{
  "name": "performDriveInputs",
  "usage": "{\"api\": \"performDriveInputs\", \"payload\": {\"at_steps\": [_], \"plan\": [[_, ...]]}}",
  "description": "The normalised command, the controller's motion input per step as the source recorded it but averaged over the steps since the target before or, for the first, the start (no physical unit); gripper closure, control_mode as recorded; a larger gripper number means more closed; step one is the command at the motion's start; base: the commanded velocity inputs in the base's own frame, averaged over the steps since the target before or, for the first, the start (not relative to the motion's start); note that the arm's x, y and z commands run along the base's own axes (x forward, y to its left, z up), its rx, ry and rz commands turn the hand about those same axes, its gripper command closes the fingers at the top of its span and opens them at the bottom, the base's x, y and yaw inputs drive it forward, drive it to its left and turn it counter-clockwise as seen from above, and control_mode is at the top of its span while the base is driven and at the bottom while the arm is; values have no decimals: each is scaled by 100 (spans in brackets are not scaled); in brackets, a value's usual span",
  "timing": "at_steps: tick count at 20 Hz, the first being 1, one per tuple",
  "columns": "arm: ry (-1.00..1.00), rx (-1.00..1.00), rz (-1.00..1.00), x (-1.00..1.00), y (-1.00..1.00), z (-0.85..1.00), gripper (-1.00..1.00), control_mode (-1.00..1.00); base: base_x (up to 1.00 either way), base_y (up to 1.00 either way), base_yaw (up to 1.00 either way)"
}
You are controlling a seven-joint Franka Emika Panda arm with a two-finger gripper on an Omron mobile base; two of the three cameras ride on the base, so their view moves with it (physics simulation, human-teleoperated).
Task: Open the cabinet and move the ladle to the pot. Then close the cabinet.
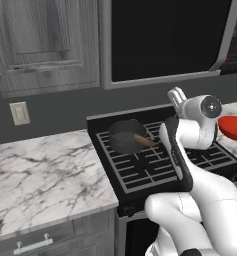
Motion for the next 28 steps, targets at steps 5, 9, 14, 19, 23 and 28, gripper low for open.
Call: {"api": "performDriveInputs", "payload": {"at_steps": [5, 9, 14, 19, 23, 28], "plan": [[-4, 0, -1, 46, -1, 0, 100, -100, 0, 0, 0], [-5, 0, -1, 32, -6, -6, 100, -100, 0, 0, 0], [-8, 0, -3, 6, -5, -6, 100, -100, 0, 0, 0], [-9, -1, -6, 2, -1, -4, 100, -100, 0, 0, 0], [-13, -6, -12, 24, -1, 0, 100, -100, 0, 0, 0], [-8, -4, -14, 22, -7, -2, 100, -100, 0, 0, 0]]}}
